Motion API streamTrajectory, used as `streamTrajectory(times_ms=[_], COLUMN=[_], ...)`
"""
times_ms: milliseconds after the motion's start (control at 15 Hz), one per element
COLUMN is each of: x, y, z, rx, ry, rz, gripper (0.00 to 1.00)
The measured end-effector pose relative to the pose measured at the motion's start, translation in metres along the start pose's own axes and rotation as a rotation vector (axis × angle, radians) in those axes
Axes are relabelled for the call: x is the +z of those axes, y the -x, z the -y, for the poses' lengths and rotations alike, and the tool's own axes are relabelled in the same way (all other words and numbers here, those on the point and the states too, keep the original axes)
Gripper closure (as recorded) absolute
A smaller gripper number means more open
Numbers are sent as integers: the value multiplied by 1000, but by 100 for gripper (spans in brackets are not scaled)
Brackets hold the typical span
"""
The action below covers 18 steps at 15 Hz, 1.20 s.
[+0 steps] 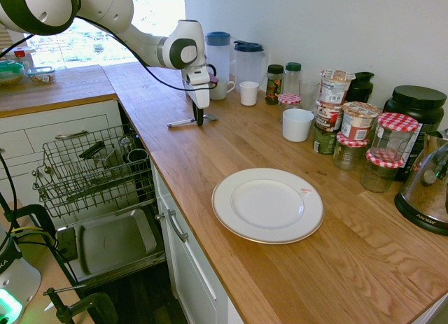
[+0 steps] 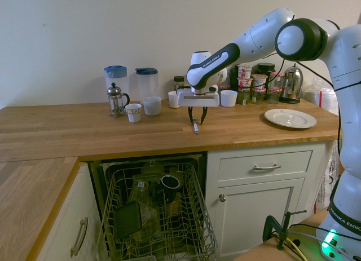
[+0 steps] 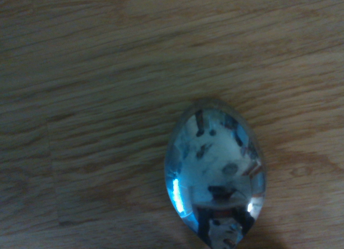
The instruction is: Put the spoon in the dishwasher
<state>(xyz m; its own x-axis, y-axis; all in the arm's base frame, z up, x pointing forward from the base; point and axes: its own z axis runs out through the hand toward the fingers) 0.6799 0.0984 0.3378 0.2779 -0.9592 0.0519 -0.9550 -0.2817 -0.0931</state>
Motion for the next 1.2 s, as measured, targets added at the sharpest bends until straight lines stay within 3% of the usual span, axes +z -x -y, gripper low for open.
streamTrajectory(times_ms=[733, 1000, 1200], x=[-6, -45, -75], y=[-3, -4, 26], z=[2, -2, -22], rx=[14, 12, -35], ry=[-19, -52, -57], rz=[-7, -17, -18], gripper=[100, 100, 100])
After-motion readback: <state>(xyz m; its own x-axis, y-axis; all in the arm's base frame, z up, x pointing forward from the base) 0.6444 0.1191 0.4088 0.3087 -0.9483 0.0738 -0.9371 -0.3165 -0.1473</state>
